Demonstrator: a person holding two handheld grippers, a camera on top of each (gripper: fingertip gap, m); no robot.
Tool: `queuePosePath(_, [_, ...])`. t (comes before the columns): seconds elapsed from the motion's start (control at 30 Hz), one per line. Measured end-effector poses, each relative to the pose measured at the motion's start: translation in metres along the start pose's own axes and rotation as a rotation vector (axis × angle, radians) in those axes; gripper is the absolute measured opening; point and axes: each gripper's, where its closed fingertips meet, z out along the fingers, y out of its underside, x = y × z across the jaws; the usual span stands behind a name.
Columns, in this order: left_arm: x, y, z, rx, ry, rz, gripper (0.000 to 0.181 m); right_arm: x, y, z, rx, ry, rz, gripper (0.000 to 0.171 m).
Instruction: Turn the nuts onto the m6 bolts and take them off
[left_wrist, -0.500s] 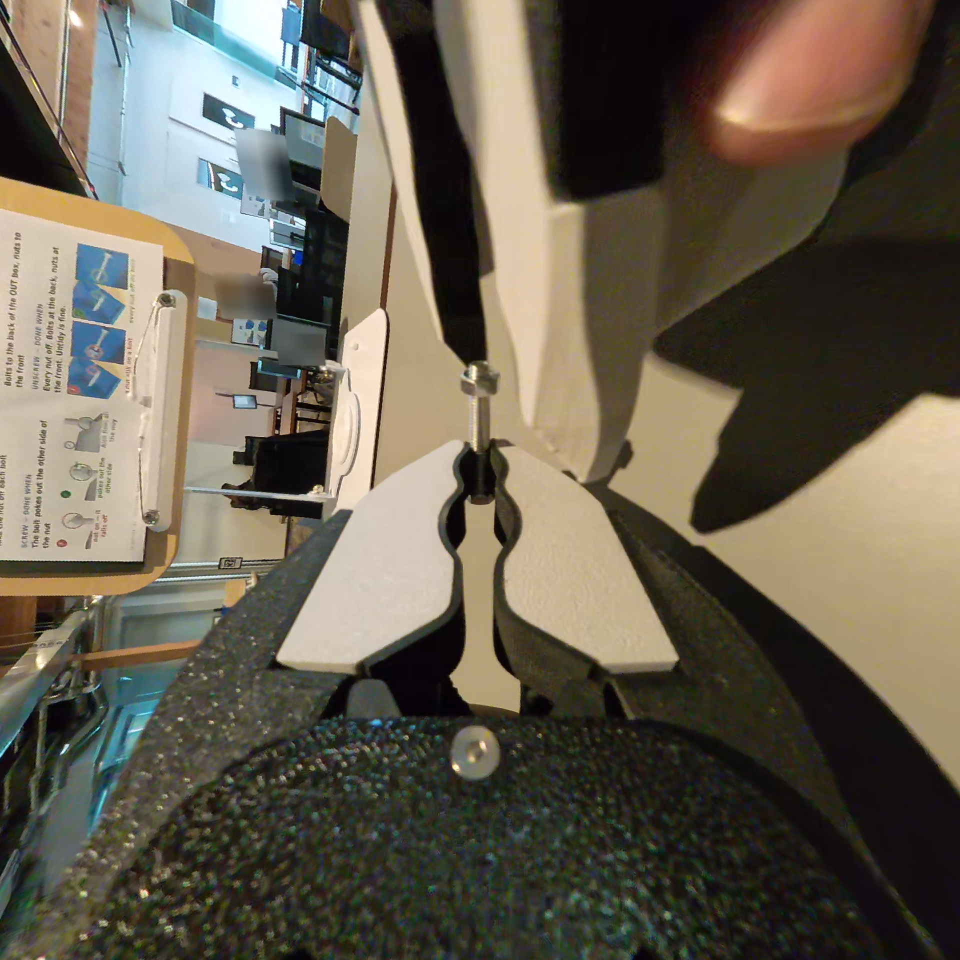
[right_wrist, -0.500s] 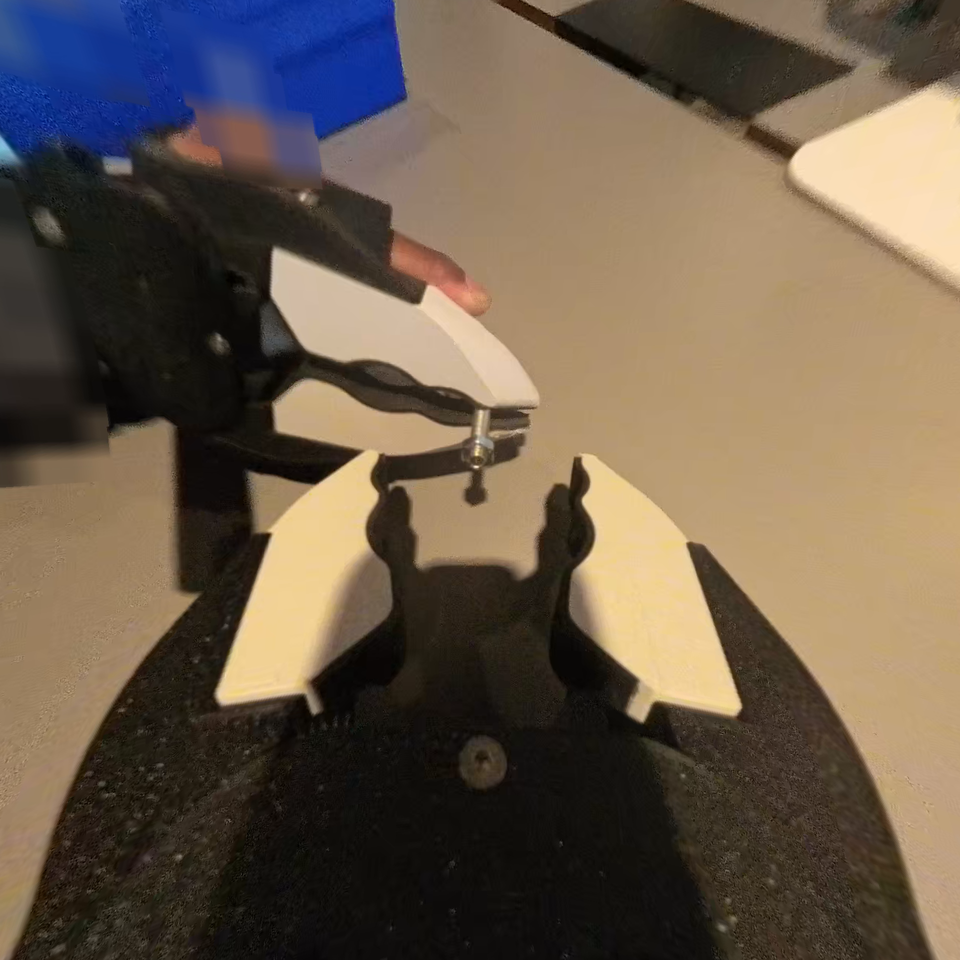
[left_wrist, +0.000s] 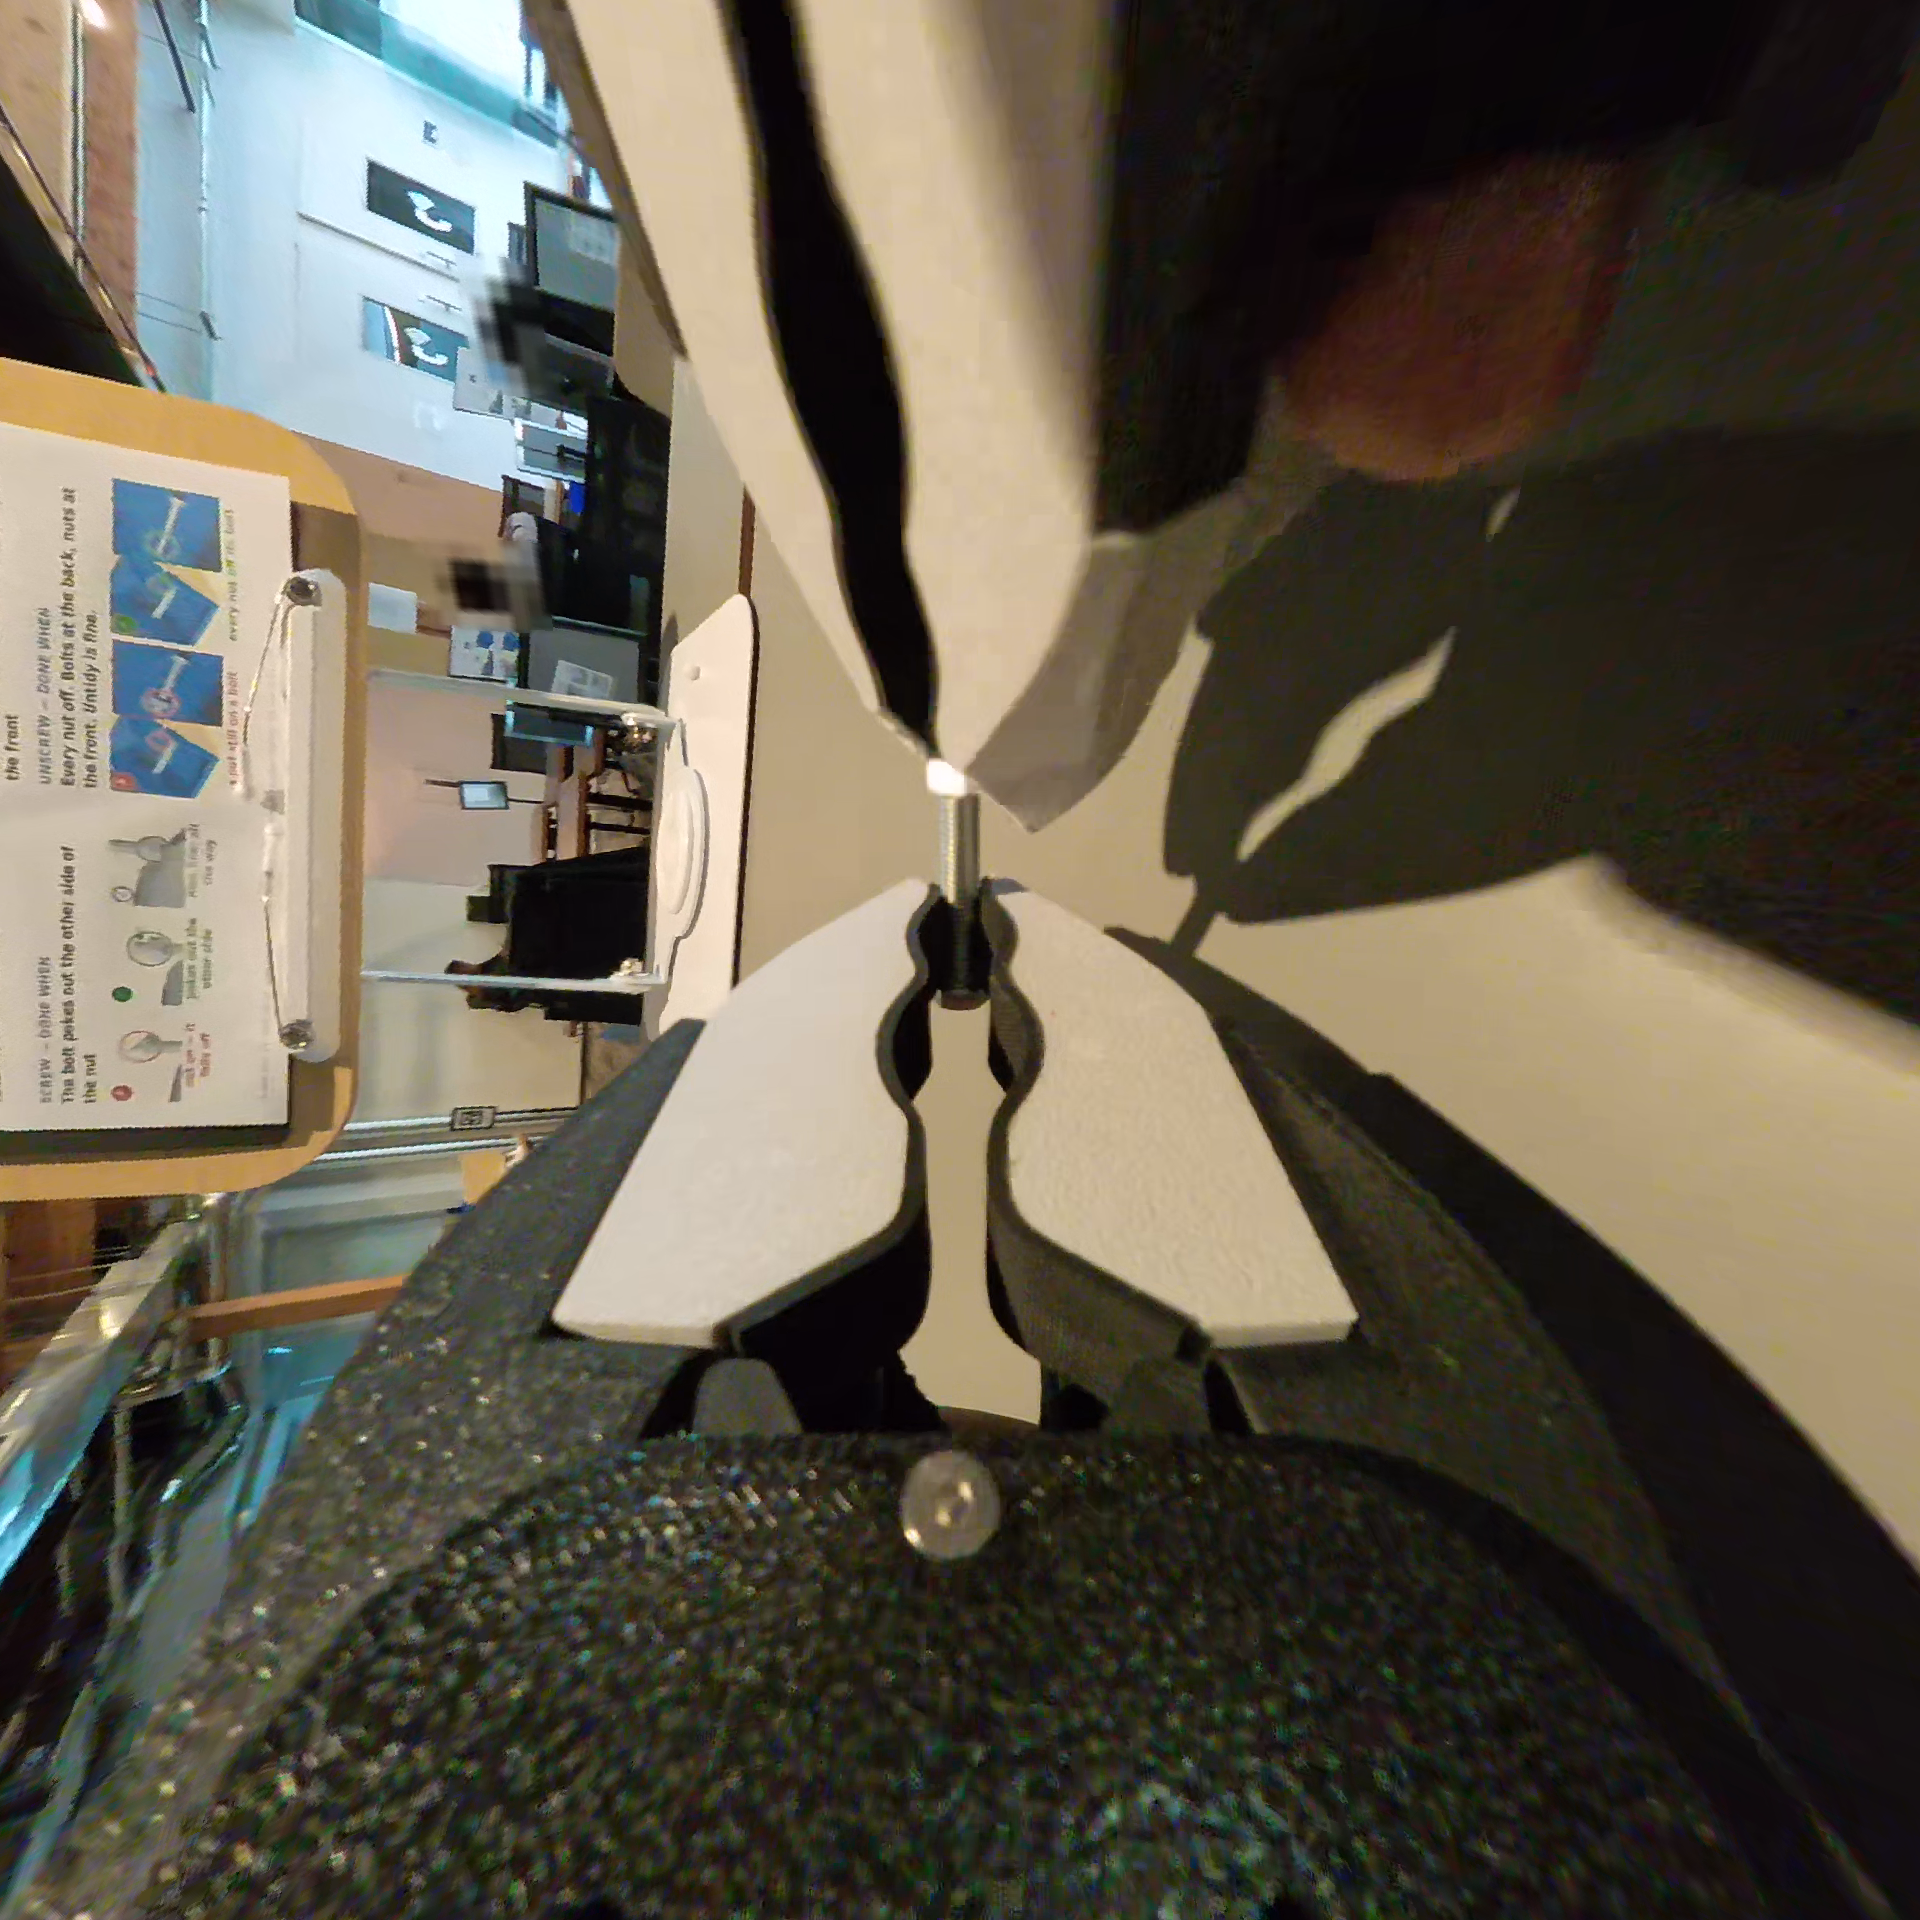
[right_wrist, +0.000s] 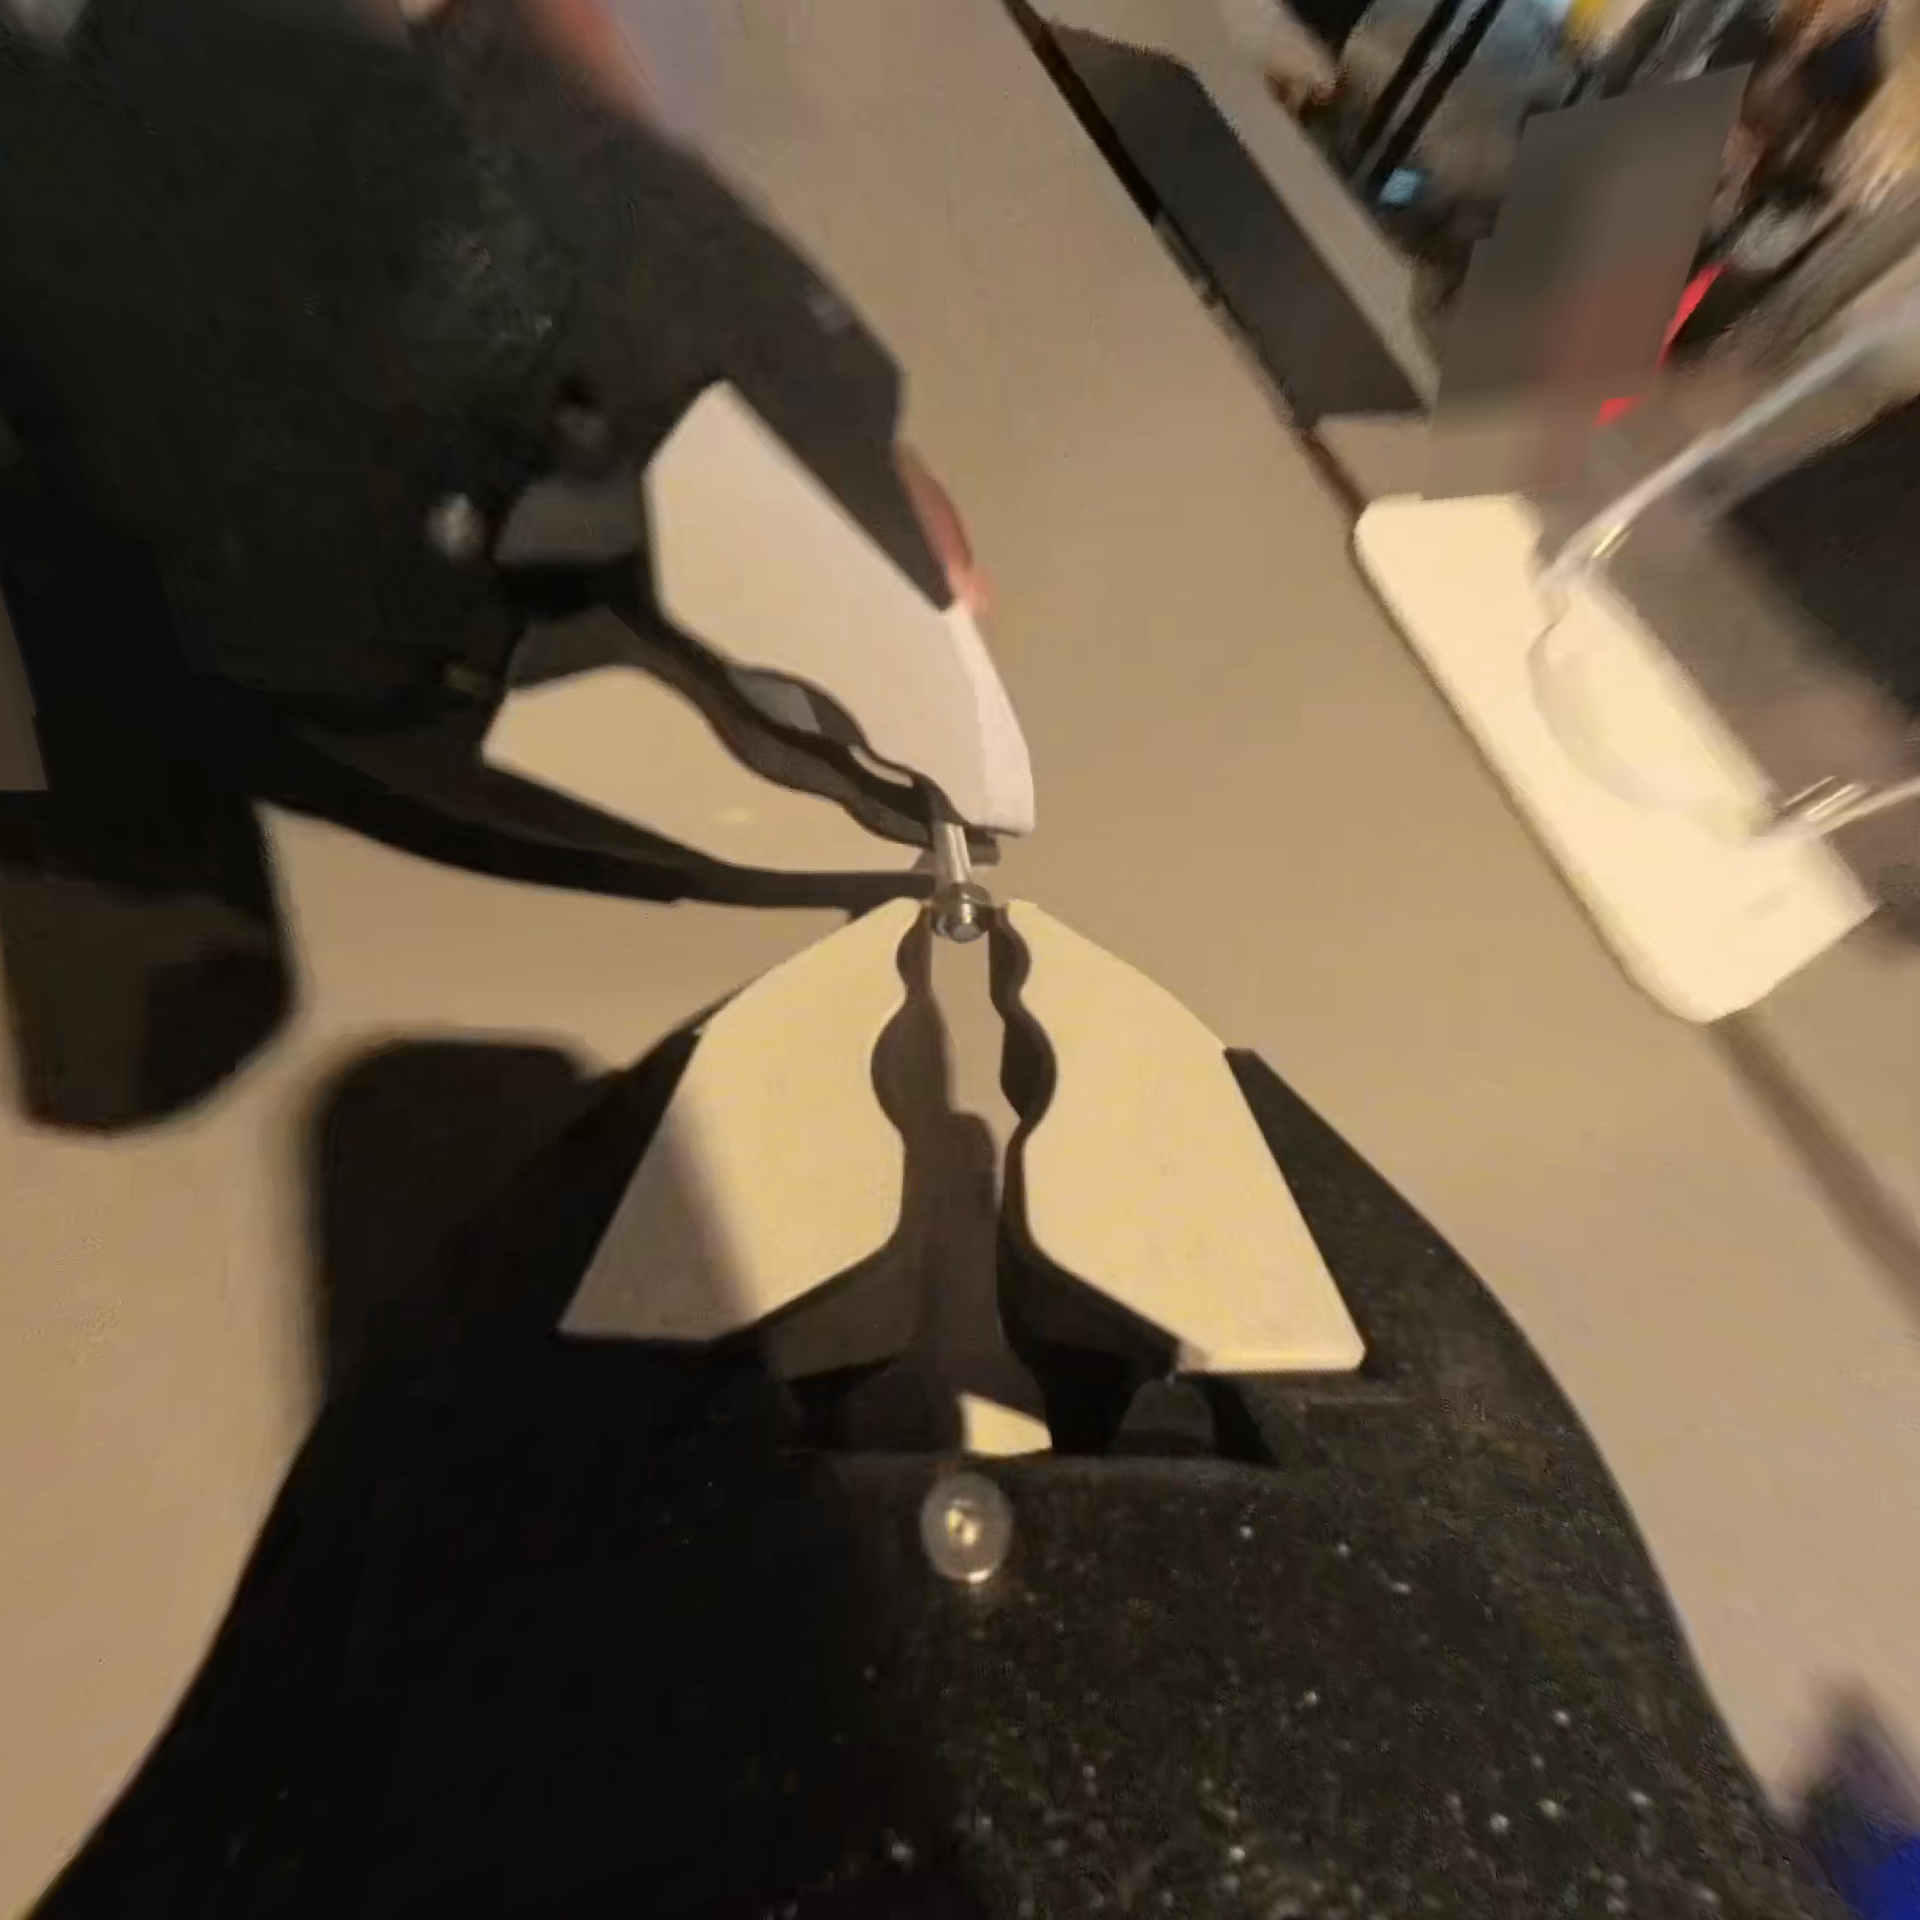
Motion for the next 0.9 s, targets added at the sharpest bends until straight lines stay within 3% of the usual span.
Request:
queuePosePath(0.1, [-0.002, -0.001, 0.000, -0.002, -0.019, 0.011, 0.005, -0.004, -0.003, 0.000, 0.053, -0.177, 0.424, 0.010])
queuePosePath(0.2, [-0.004, -0.005, -0.001, 0.021, -0.022, -0.025, 0.005, -0.008, -0.008, -0.003, 0.111, -0.341, 0.576, 0.026])
queuePosePath(0.23, [-0.004, -0.005, -0.001, 0.022, -0.020, -0.032, 0.005, -0.007, -0.007, -0.003, 0.105, -0.345, 0.547, 0.038])
queuePosePath(0.33, [-0.002, -0.002, -0.001, 0.024, -0.003, -0.053, 0.005, 0.008, -0.002, -0.006, 0.088, -0.172, 0.292, 0.046])
queuePosePath(0.47, [0.000, -0.002, -0.001, 0.025, 0.012, -0.064, 0.005, 0.009, -0.007, -0.014, 0.077, 0.029, -0.192, 0.042])
queuePosePath(0.57, [0.003, -0.002, -0.001, 0.029, 0.027, -0.061, 0.005, 0.003, -0.006, -0.012, 0.051, 0.099, -0.397, 0.036])
queuePosePath(0.77, [0.007, -0.005, 0.000, 0.028, 0.040, -0.040, 0.005, 0.001, 0.002, -0.005, -0.002, 0.088, -0.373, 0.010])
queuePosePath(0.83, [0.007, -0.003, 0.001, 0.011, 0.030, -0.018, 0.005, 0.001, 0.004, -0.003, -0.023, 0.046, -0.233, 0.010])
queuePosePath(0.9, [0.005, -0.001, 0.001, -0.005, 0.014, 0.008, 0.005, -0.002, 0.004, -0.002, -0.026, -0.046, 0.043, 0.010])
